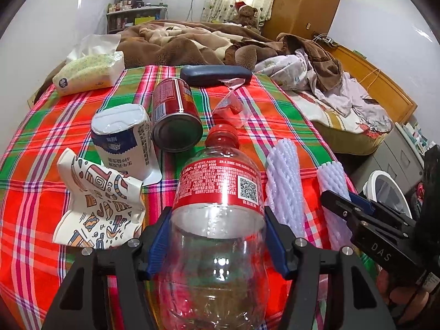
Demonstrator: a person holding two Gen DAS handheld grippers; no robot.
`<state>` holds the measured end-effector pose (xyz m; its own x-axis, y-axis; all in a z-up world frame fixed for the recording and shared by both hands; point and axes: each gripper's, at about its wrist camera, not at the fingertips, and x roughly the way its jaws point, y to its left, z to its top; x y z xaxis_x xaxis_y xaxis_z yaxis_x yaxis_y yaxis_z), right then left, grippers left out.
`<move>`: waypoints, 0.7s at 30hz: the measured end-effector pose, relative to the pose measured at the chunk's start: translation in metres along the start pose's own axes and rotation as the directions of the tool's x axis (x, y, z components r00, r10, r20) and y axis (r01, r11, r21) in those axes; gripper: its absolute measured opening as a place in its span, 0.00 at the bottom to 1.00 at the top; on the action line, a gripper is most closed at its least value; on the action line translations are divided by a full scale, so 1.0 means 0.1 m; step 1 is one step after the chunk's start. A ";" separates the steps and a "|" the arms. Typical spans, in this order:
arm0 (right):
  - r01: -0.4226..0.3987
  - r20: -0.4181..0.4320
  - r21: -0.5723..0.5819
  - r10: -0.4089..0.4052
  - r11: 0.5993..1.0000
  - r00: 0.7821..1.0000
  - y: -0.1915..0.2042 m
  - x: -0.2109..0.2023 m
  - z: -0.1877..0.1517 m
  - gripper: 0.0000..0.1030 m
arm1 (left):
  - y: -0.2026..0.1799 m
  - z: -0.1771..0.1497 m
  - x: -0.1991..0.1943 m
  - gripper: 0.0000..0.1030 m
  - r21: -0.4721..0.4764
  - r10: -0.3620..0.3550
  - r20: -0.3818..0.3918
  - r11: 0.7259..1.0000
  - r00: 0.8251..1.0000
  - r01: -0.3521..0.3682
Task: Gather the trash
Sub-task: 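Grasp the white foam net with the right tool while the left tool grasps the plastic bottle, then carry the plastic bottle and white foam net over the white trash bin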
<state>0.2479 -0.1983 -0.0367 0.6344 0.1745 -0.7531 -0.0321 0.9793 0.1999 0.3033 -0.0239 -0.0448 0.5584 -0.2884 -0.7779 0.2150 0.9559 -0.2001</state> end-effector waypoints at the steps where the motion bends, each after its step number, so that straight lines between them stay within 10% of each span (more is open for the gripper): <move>1: -0.001 0.004 0.000 0.001 1.000 1.000 0.00 -0.01 0.00 0.32 | -0.01 0.00 -0.02 0.60 0.000 -0.004 0.003 1.000 1.000 0.004; 21: -0.018 0.117 0.037 0.014 0.999 0.993 -0.15 -0.53 -0.08 0.30 | -0.42 -0.15 -0.64 0.60 0.043 -0.034 0.113 0.999 0.993 0.030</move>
<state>0.2083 -0.2211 -0.0048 0.7196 0.1748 -0.6720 -0.0153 0.9716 0.2363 0.2464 -0.0448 0.0047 0.6376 -0.3255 -0.6983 0.2656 0.9437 -0.1973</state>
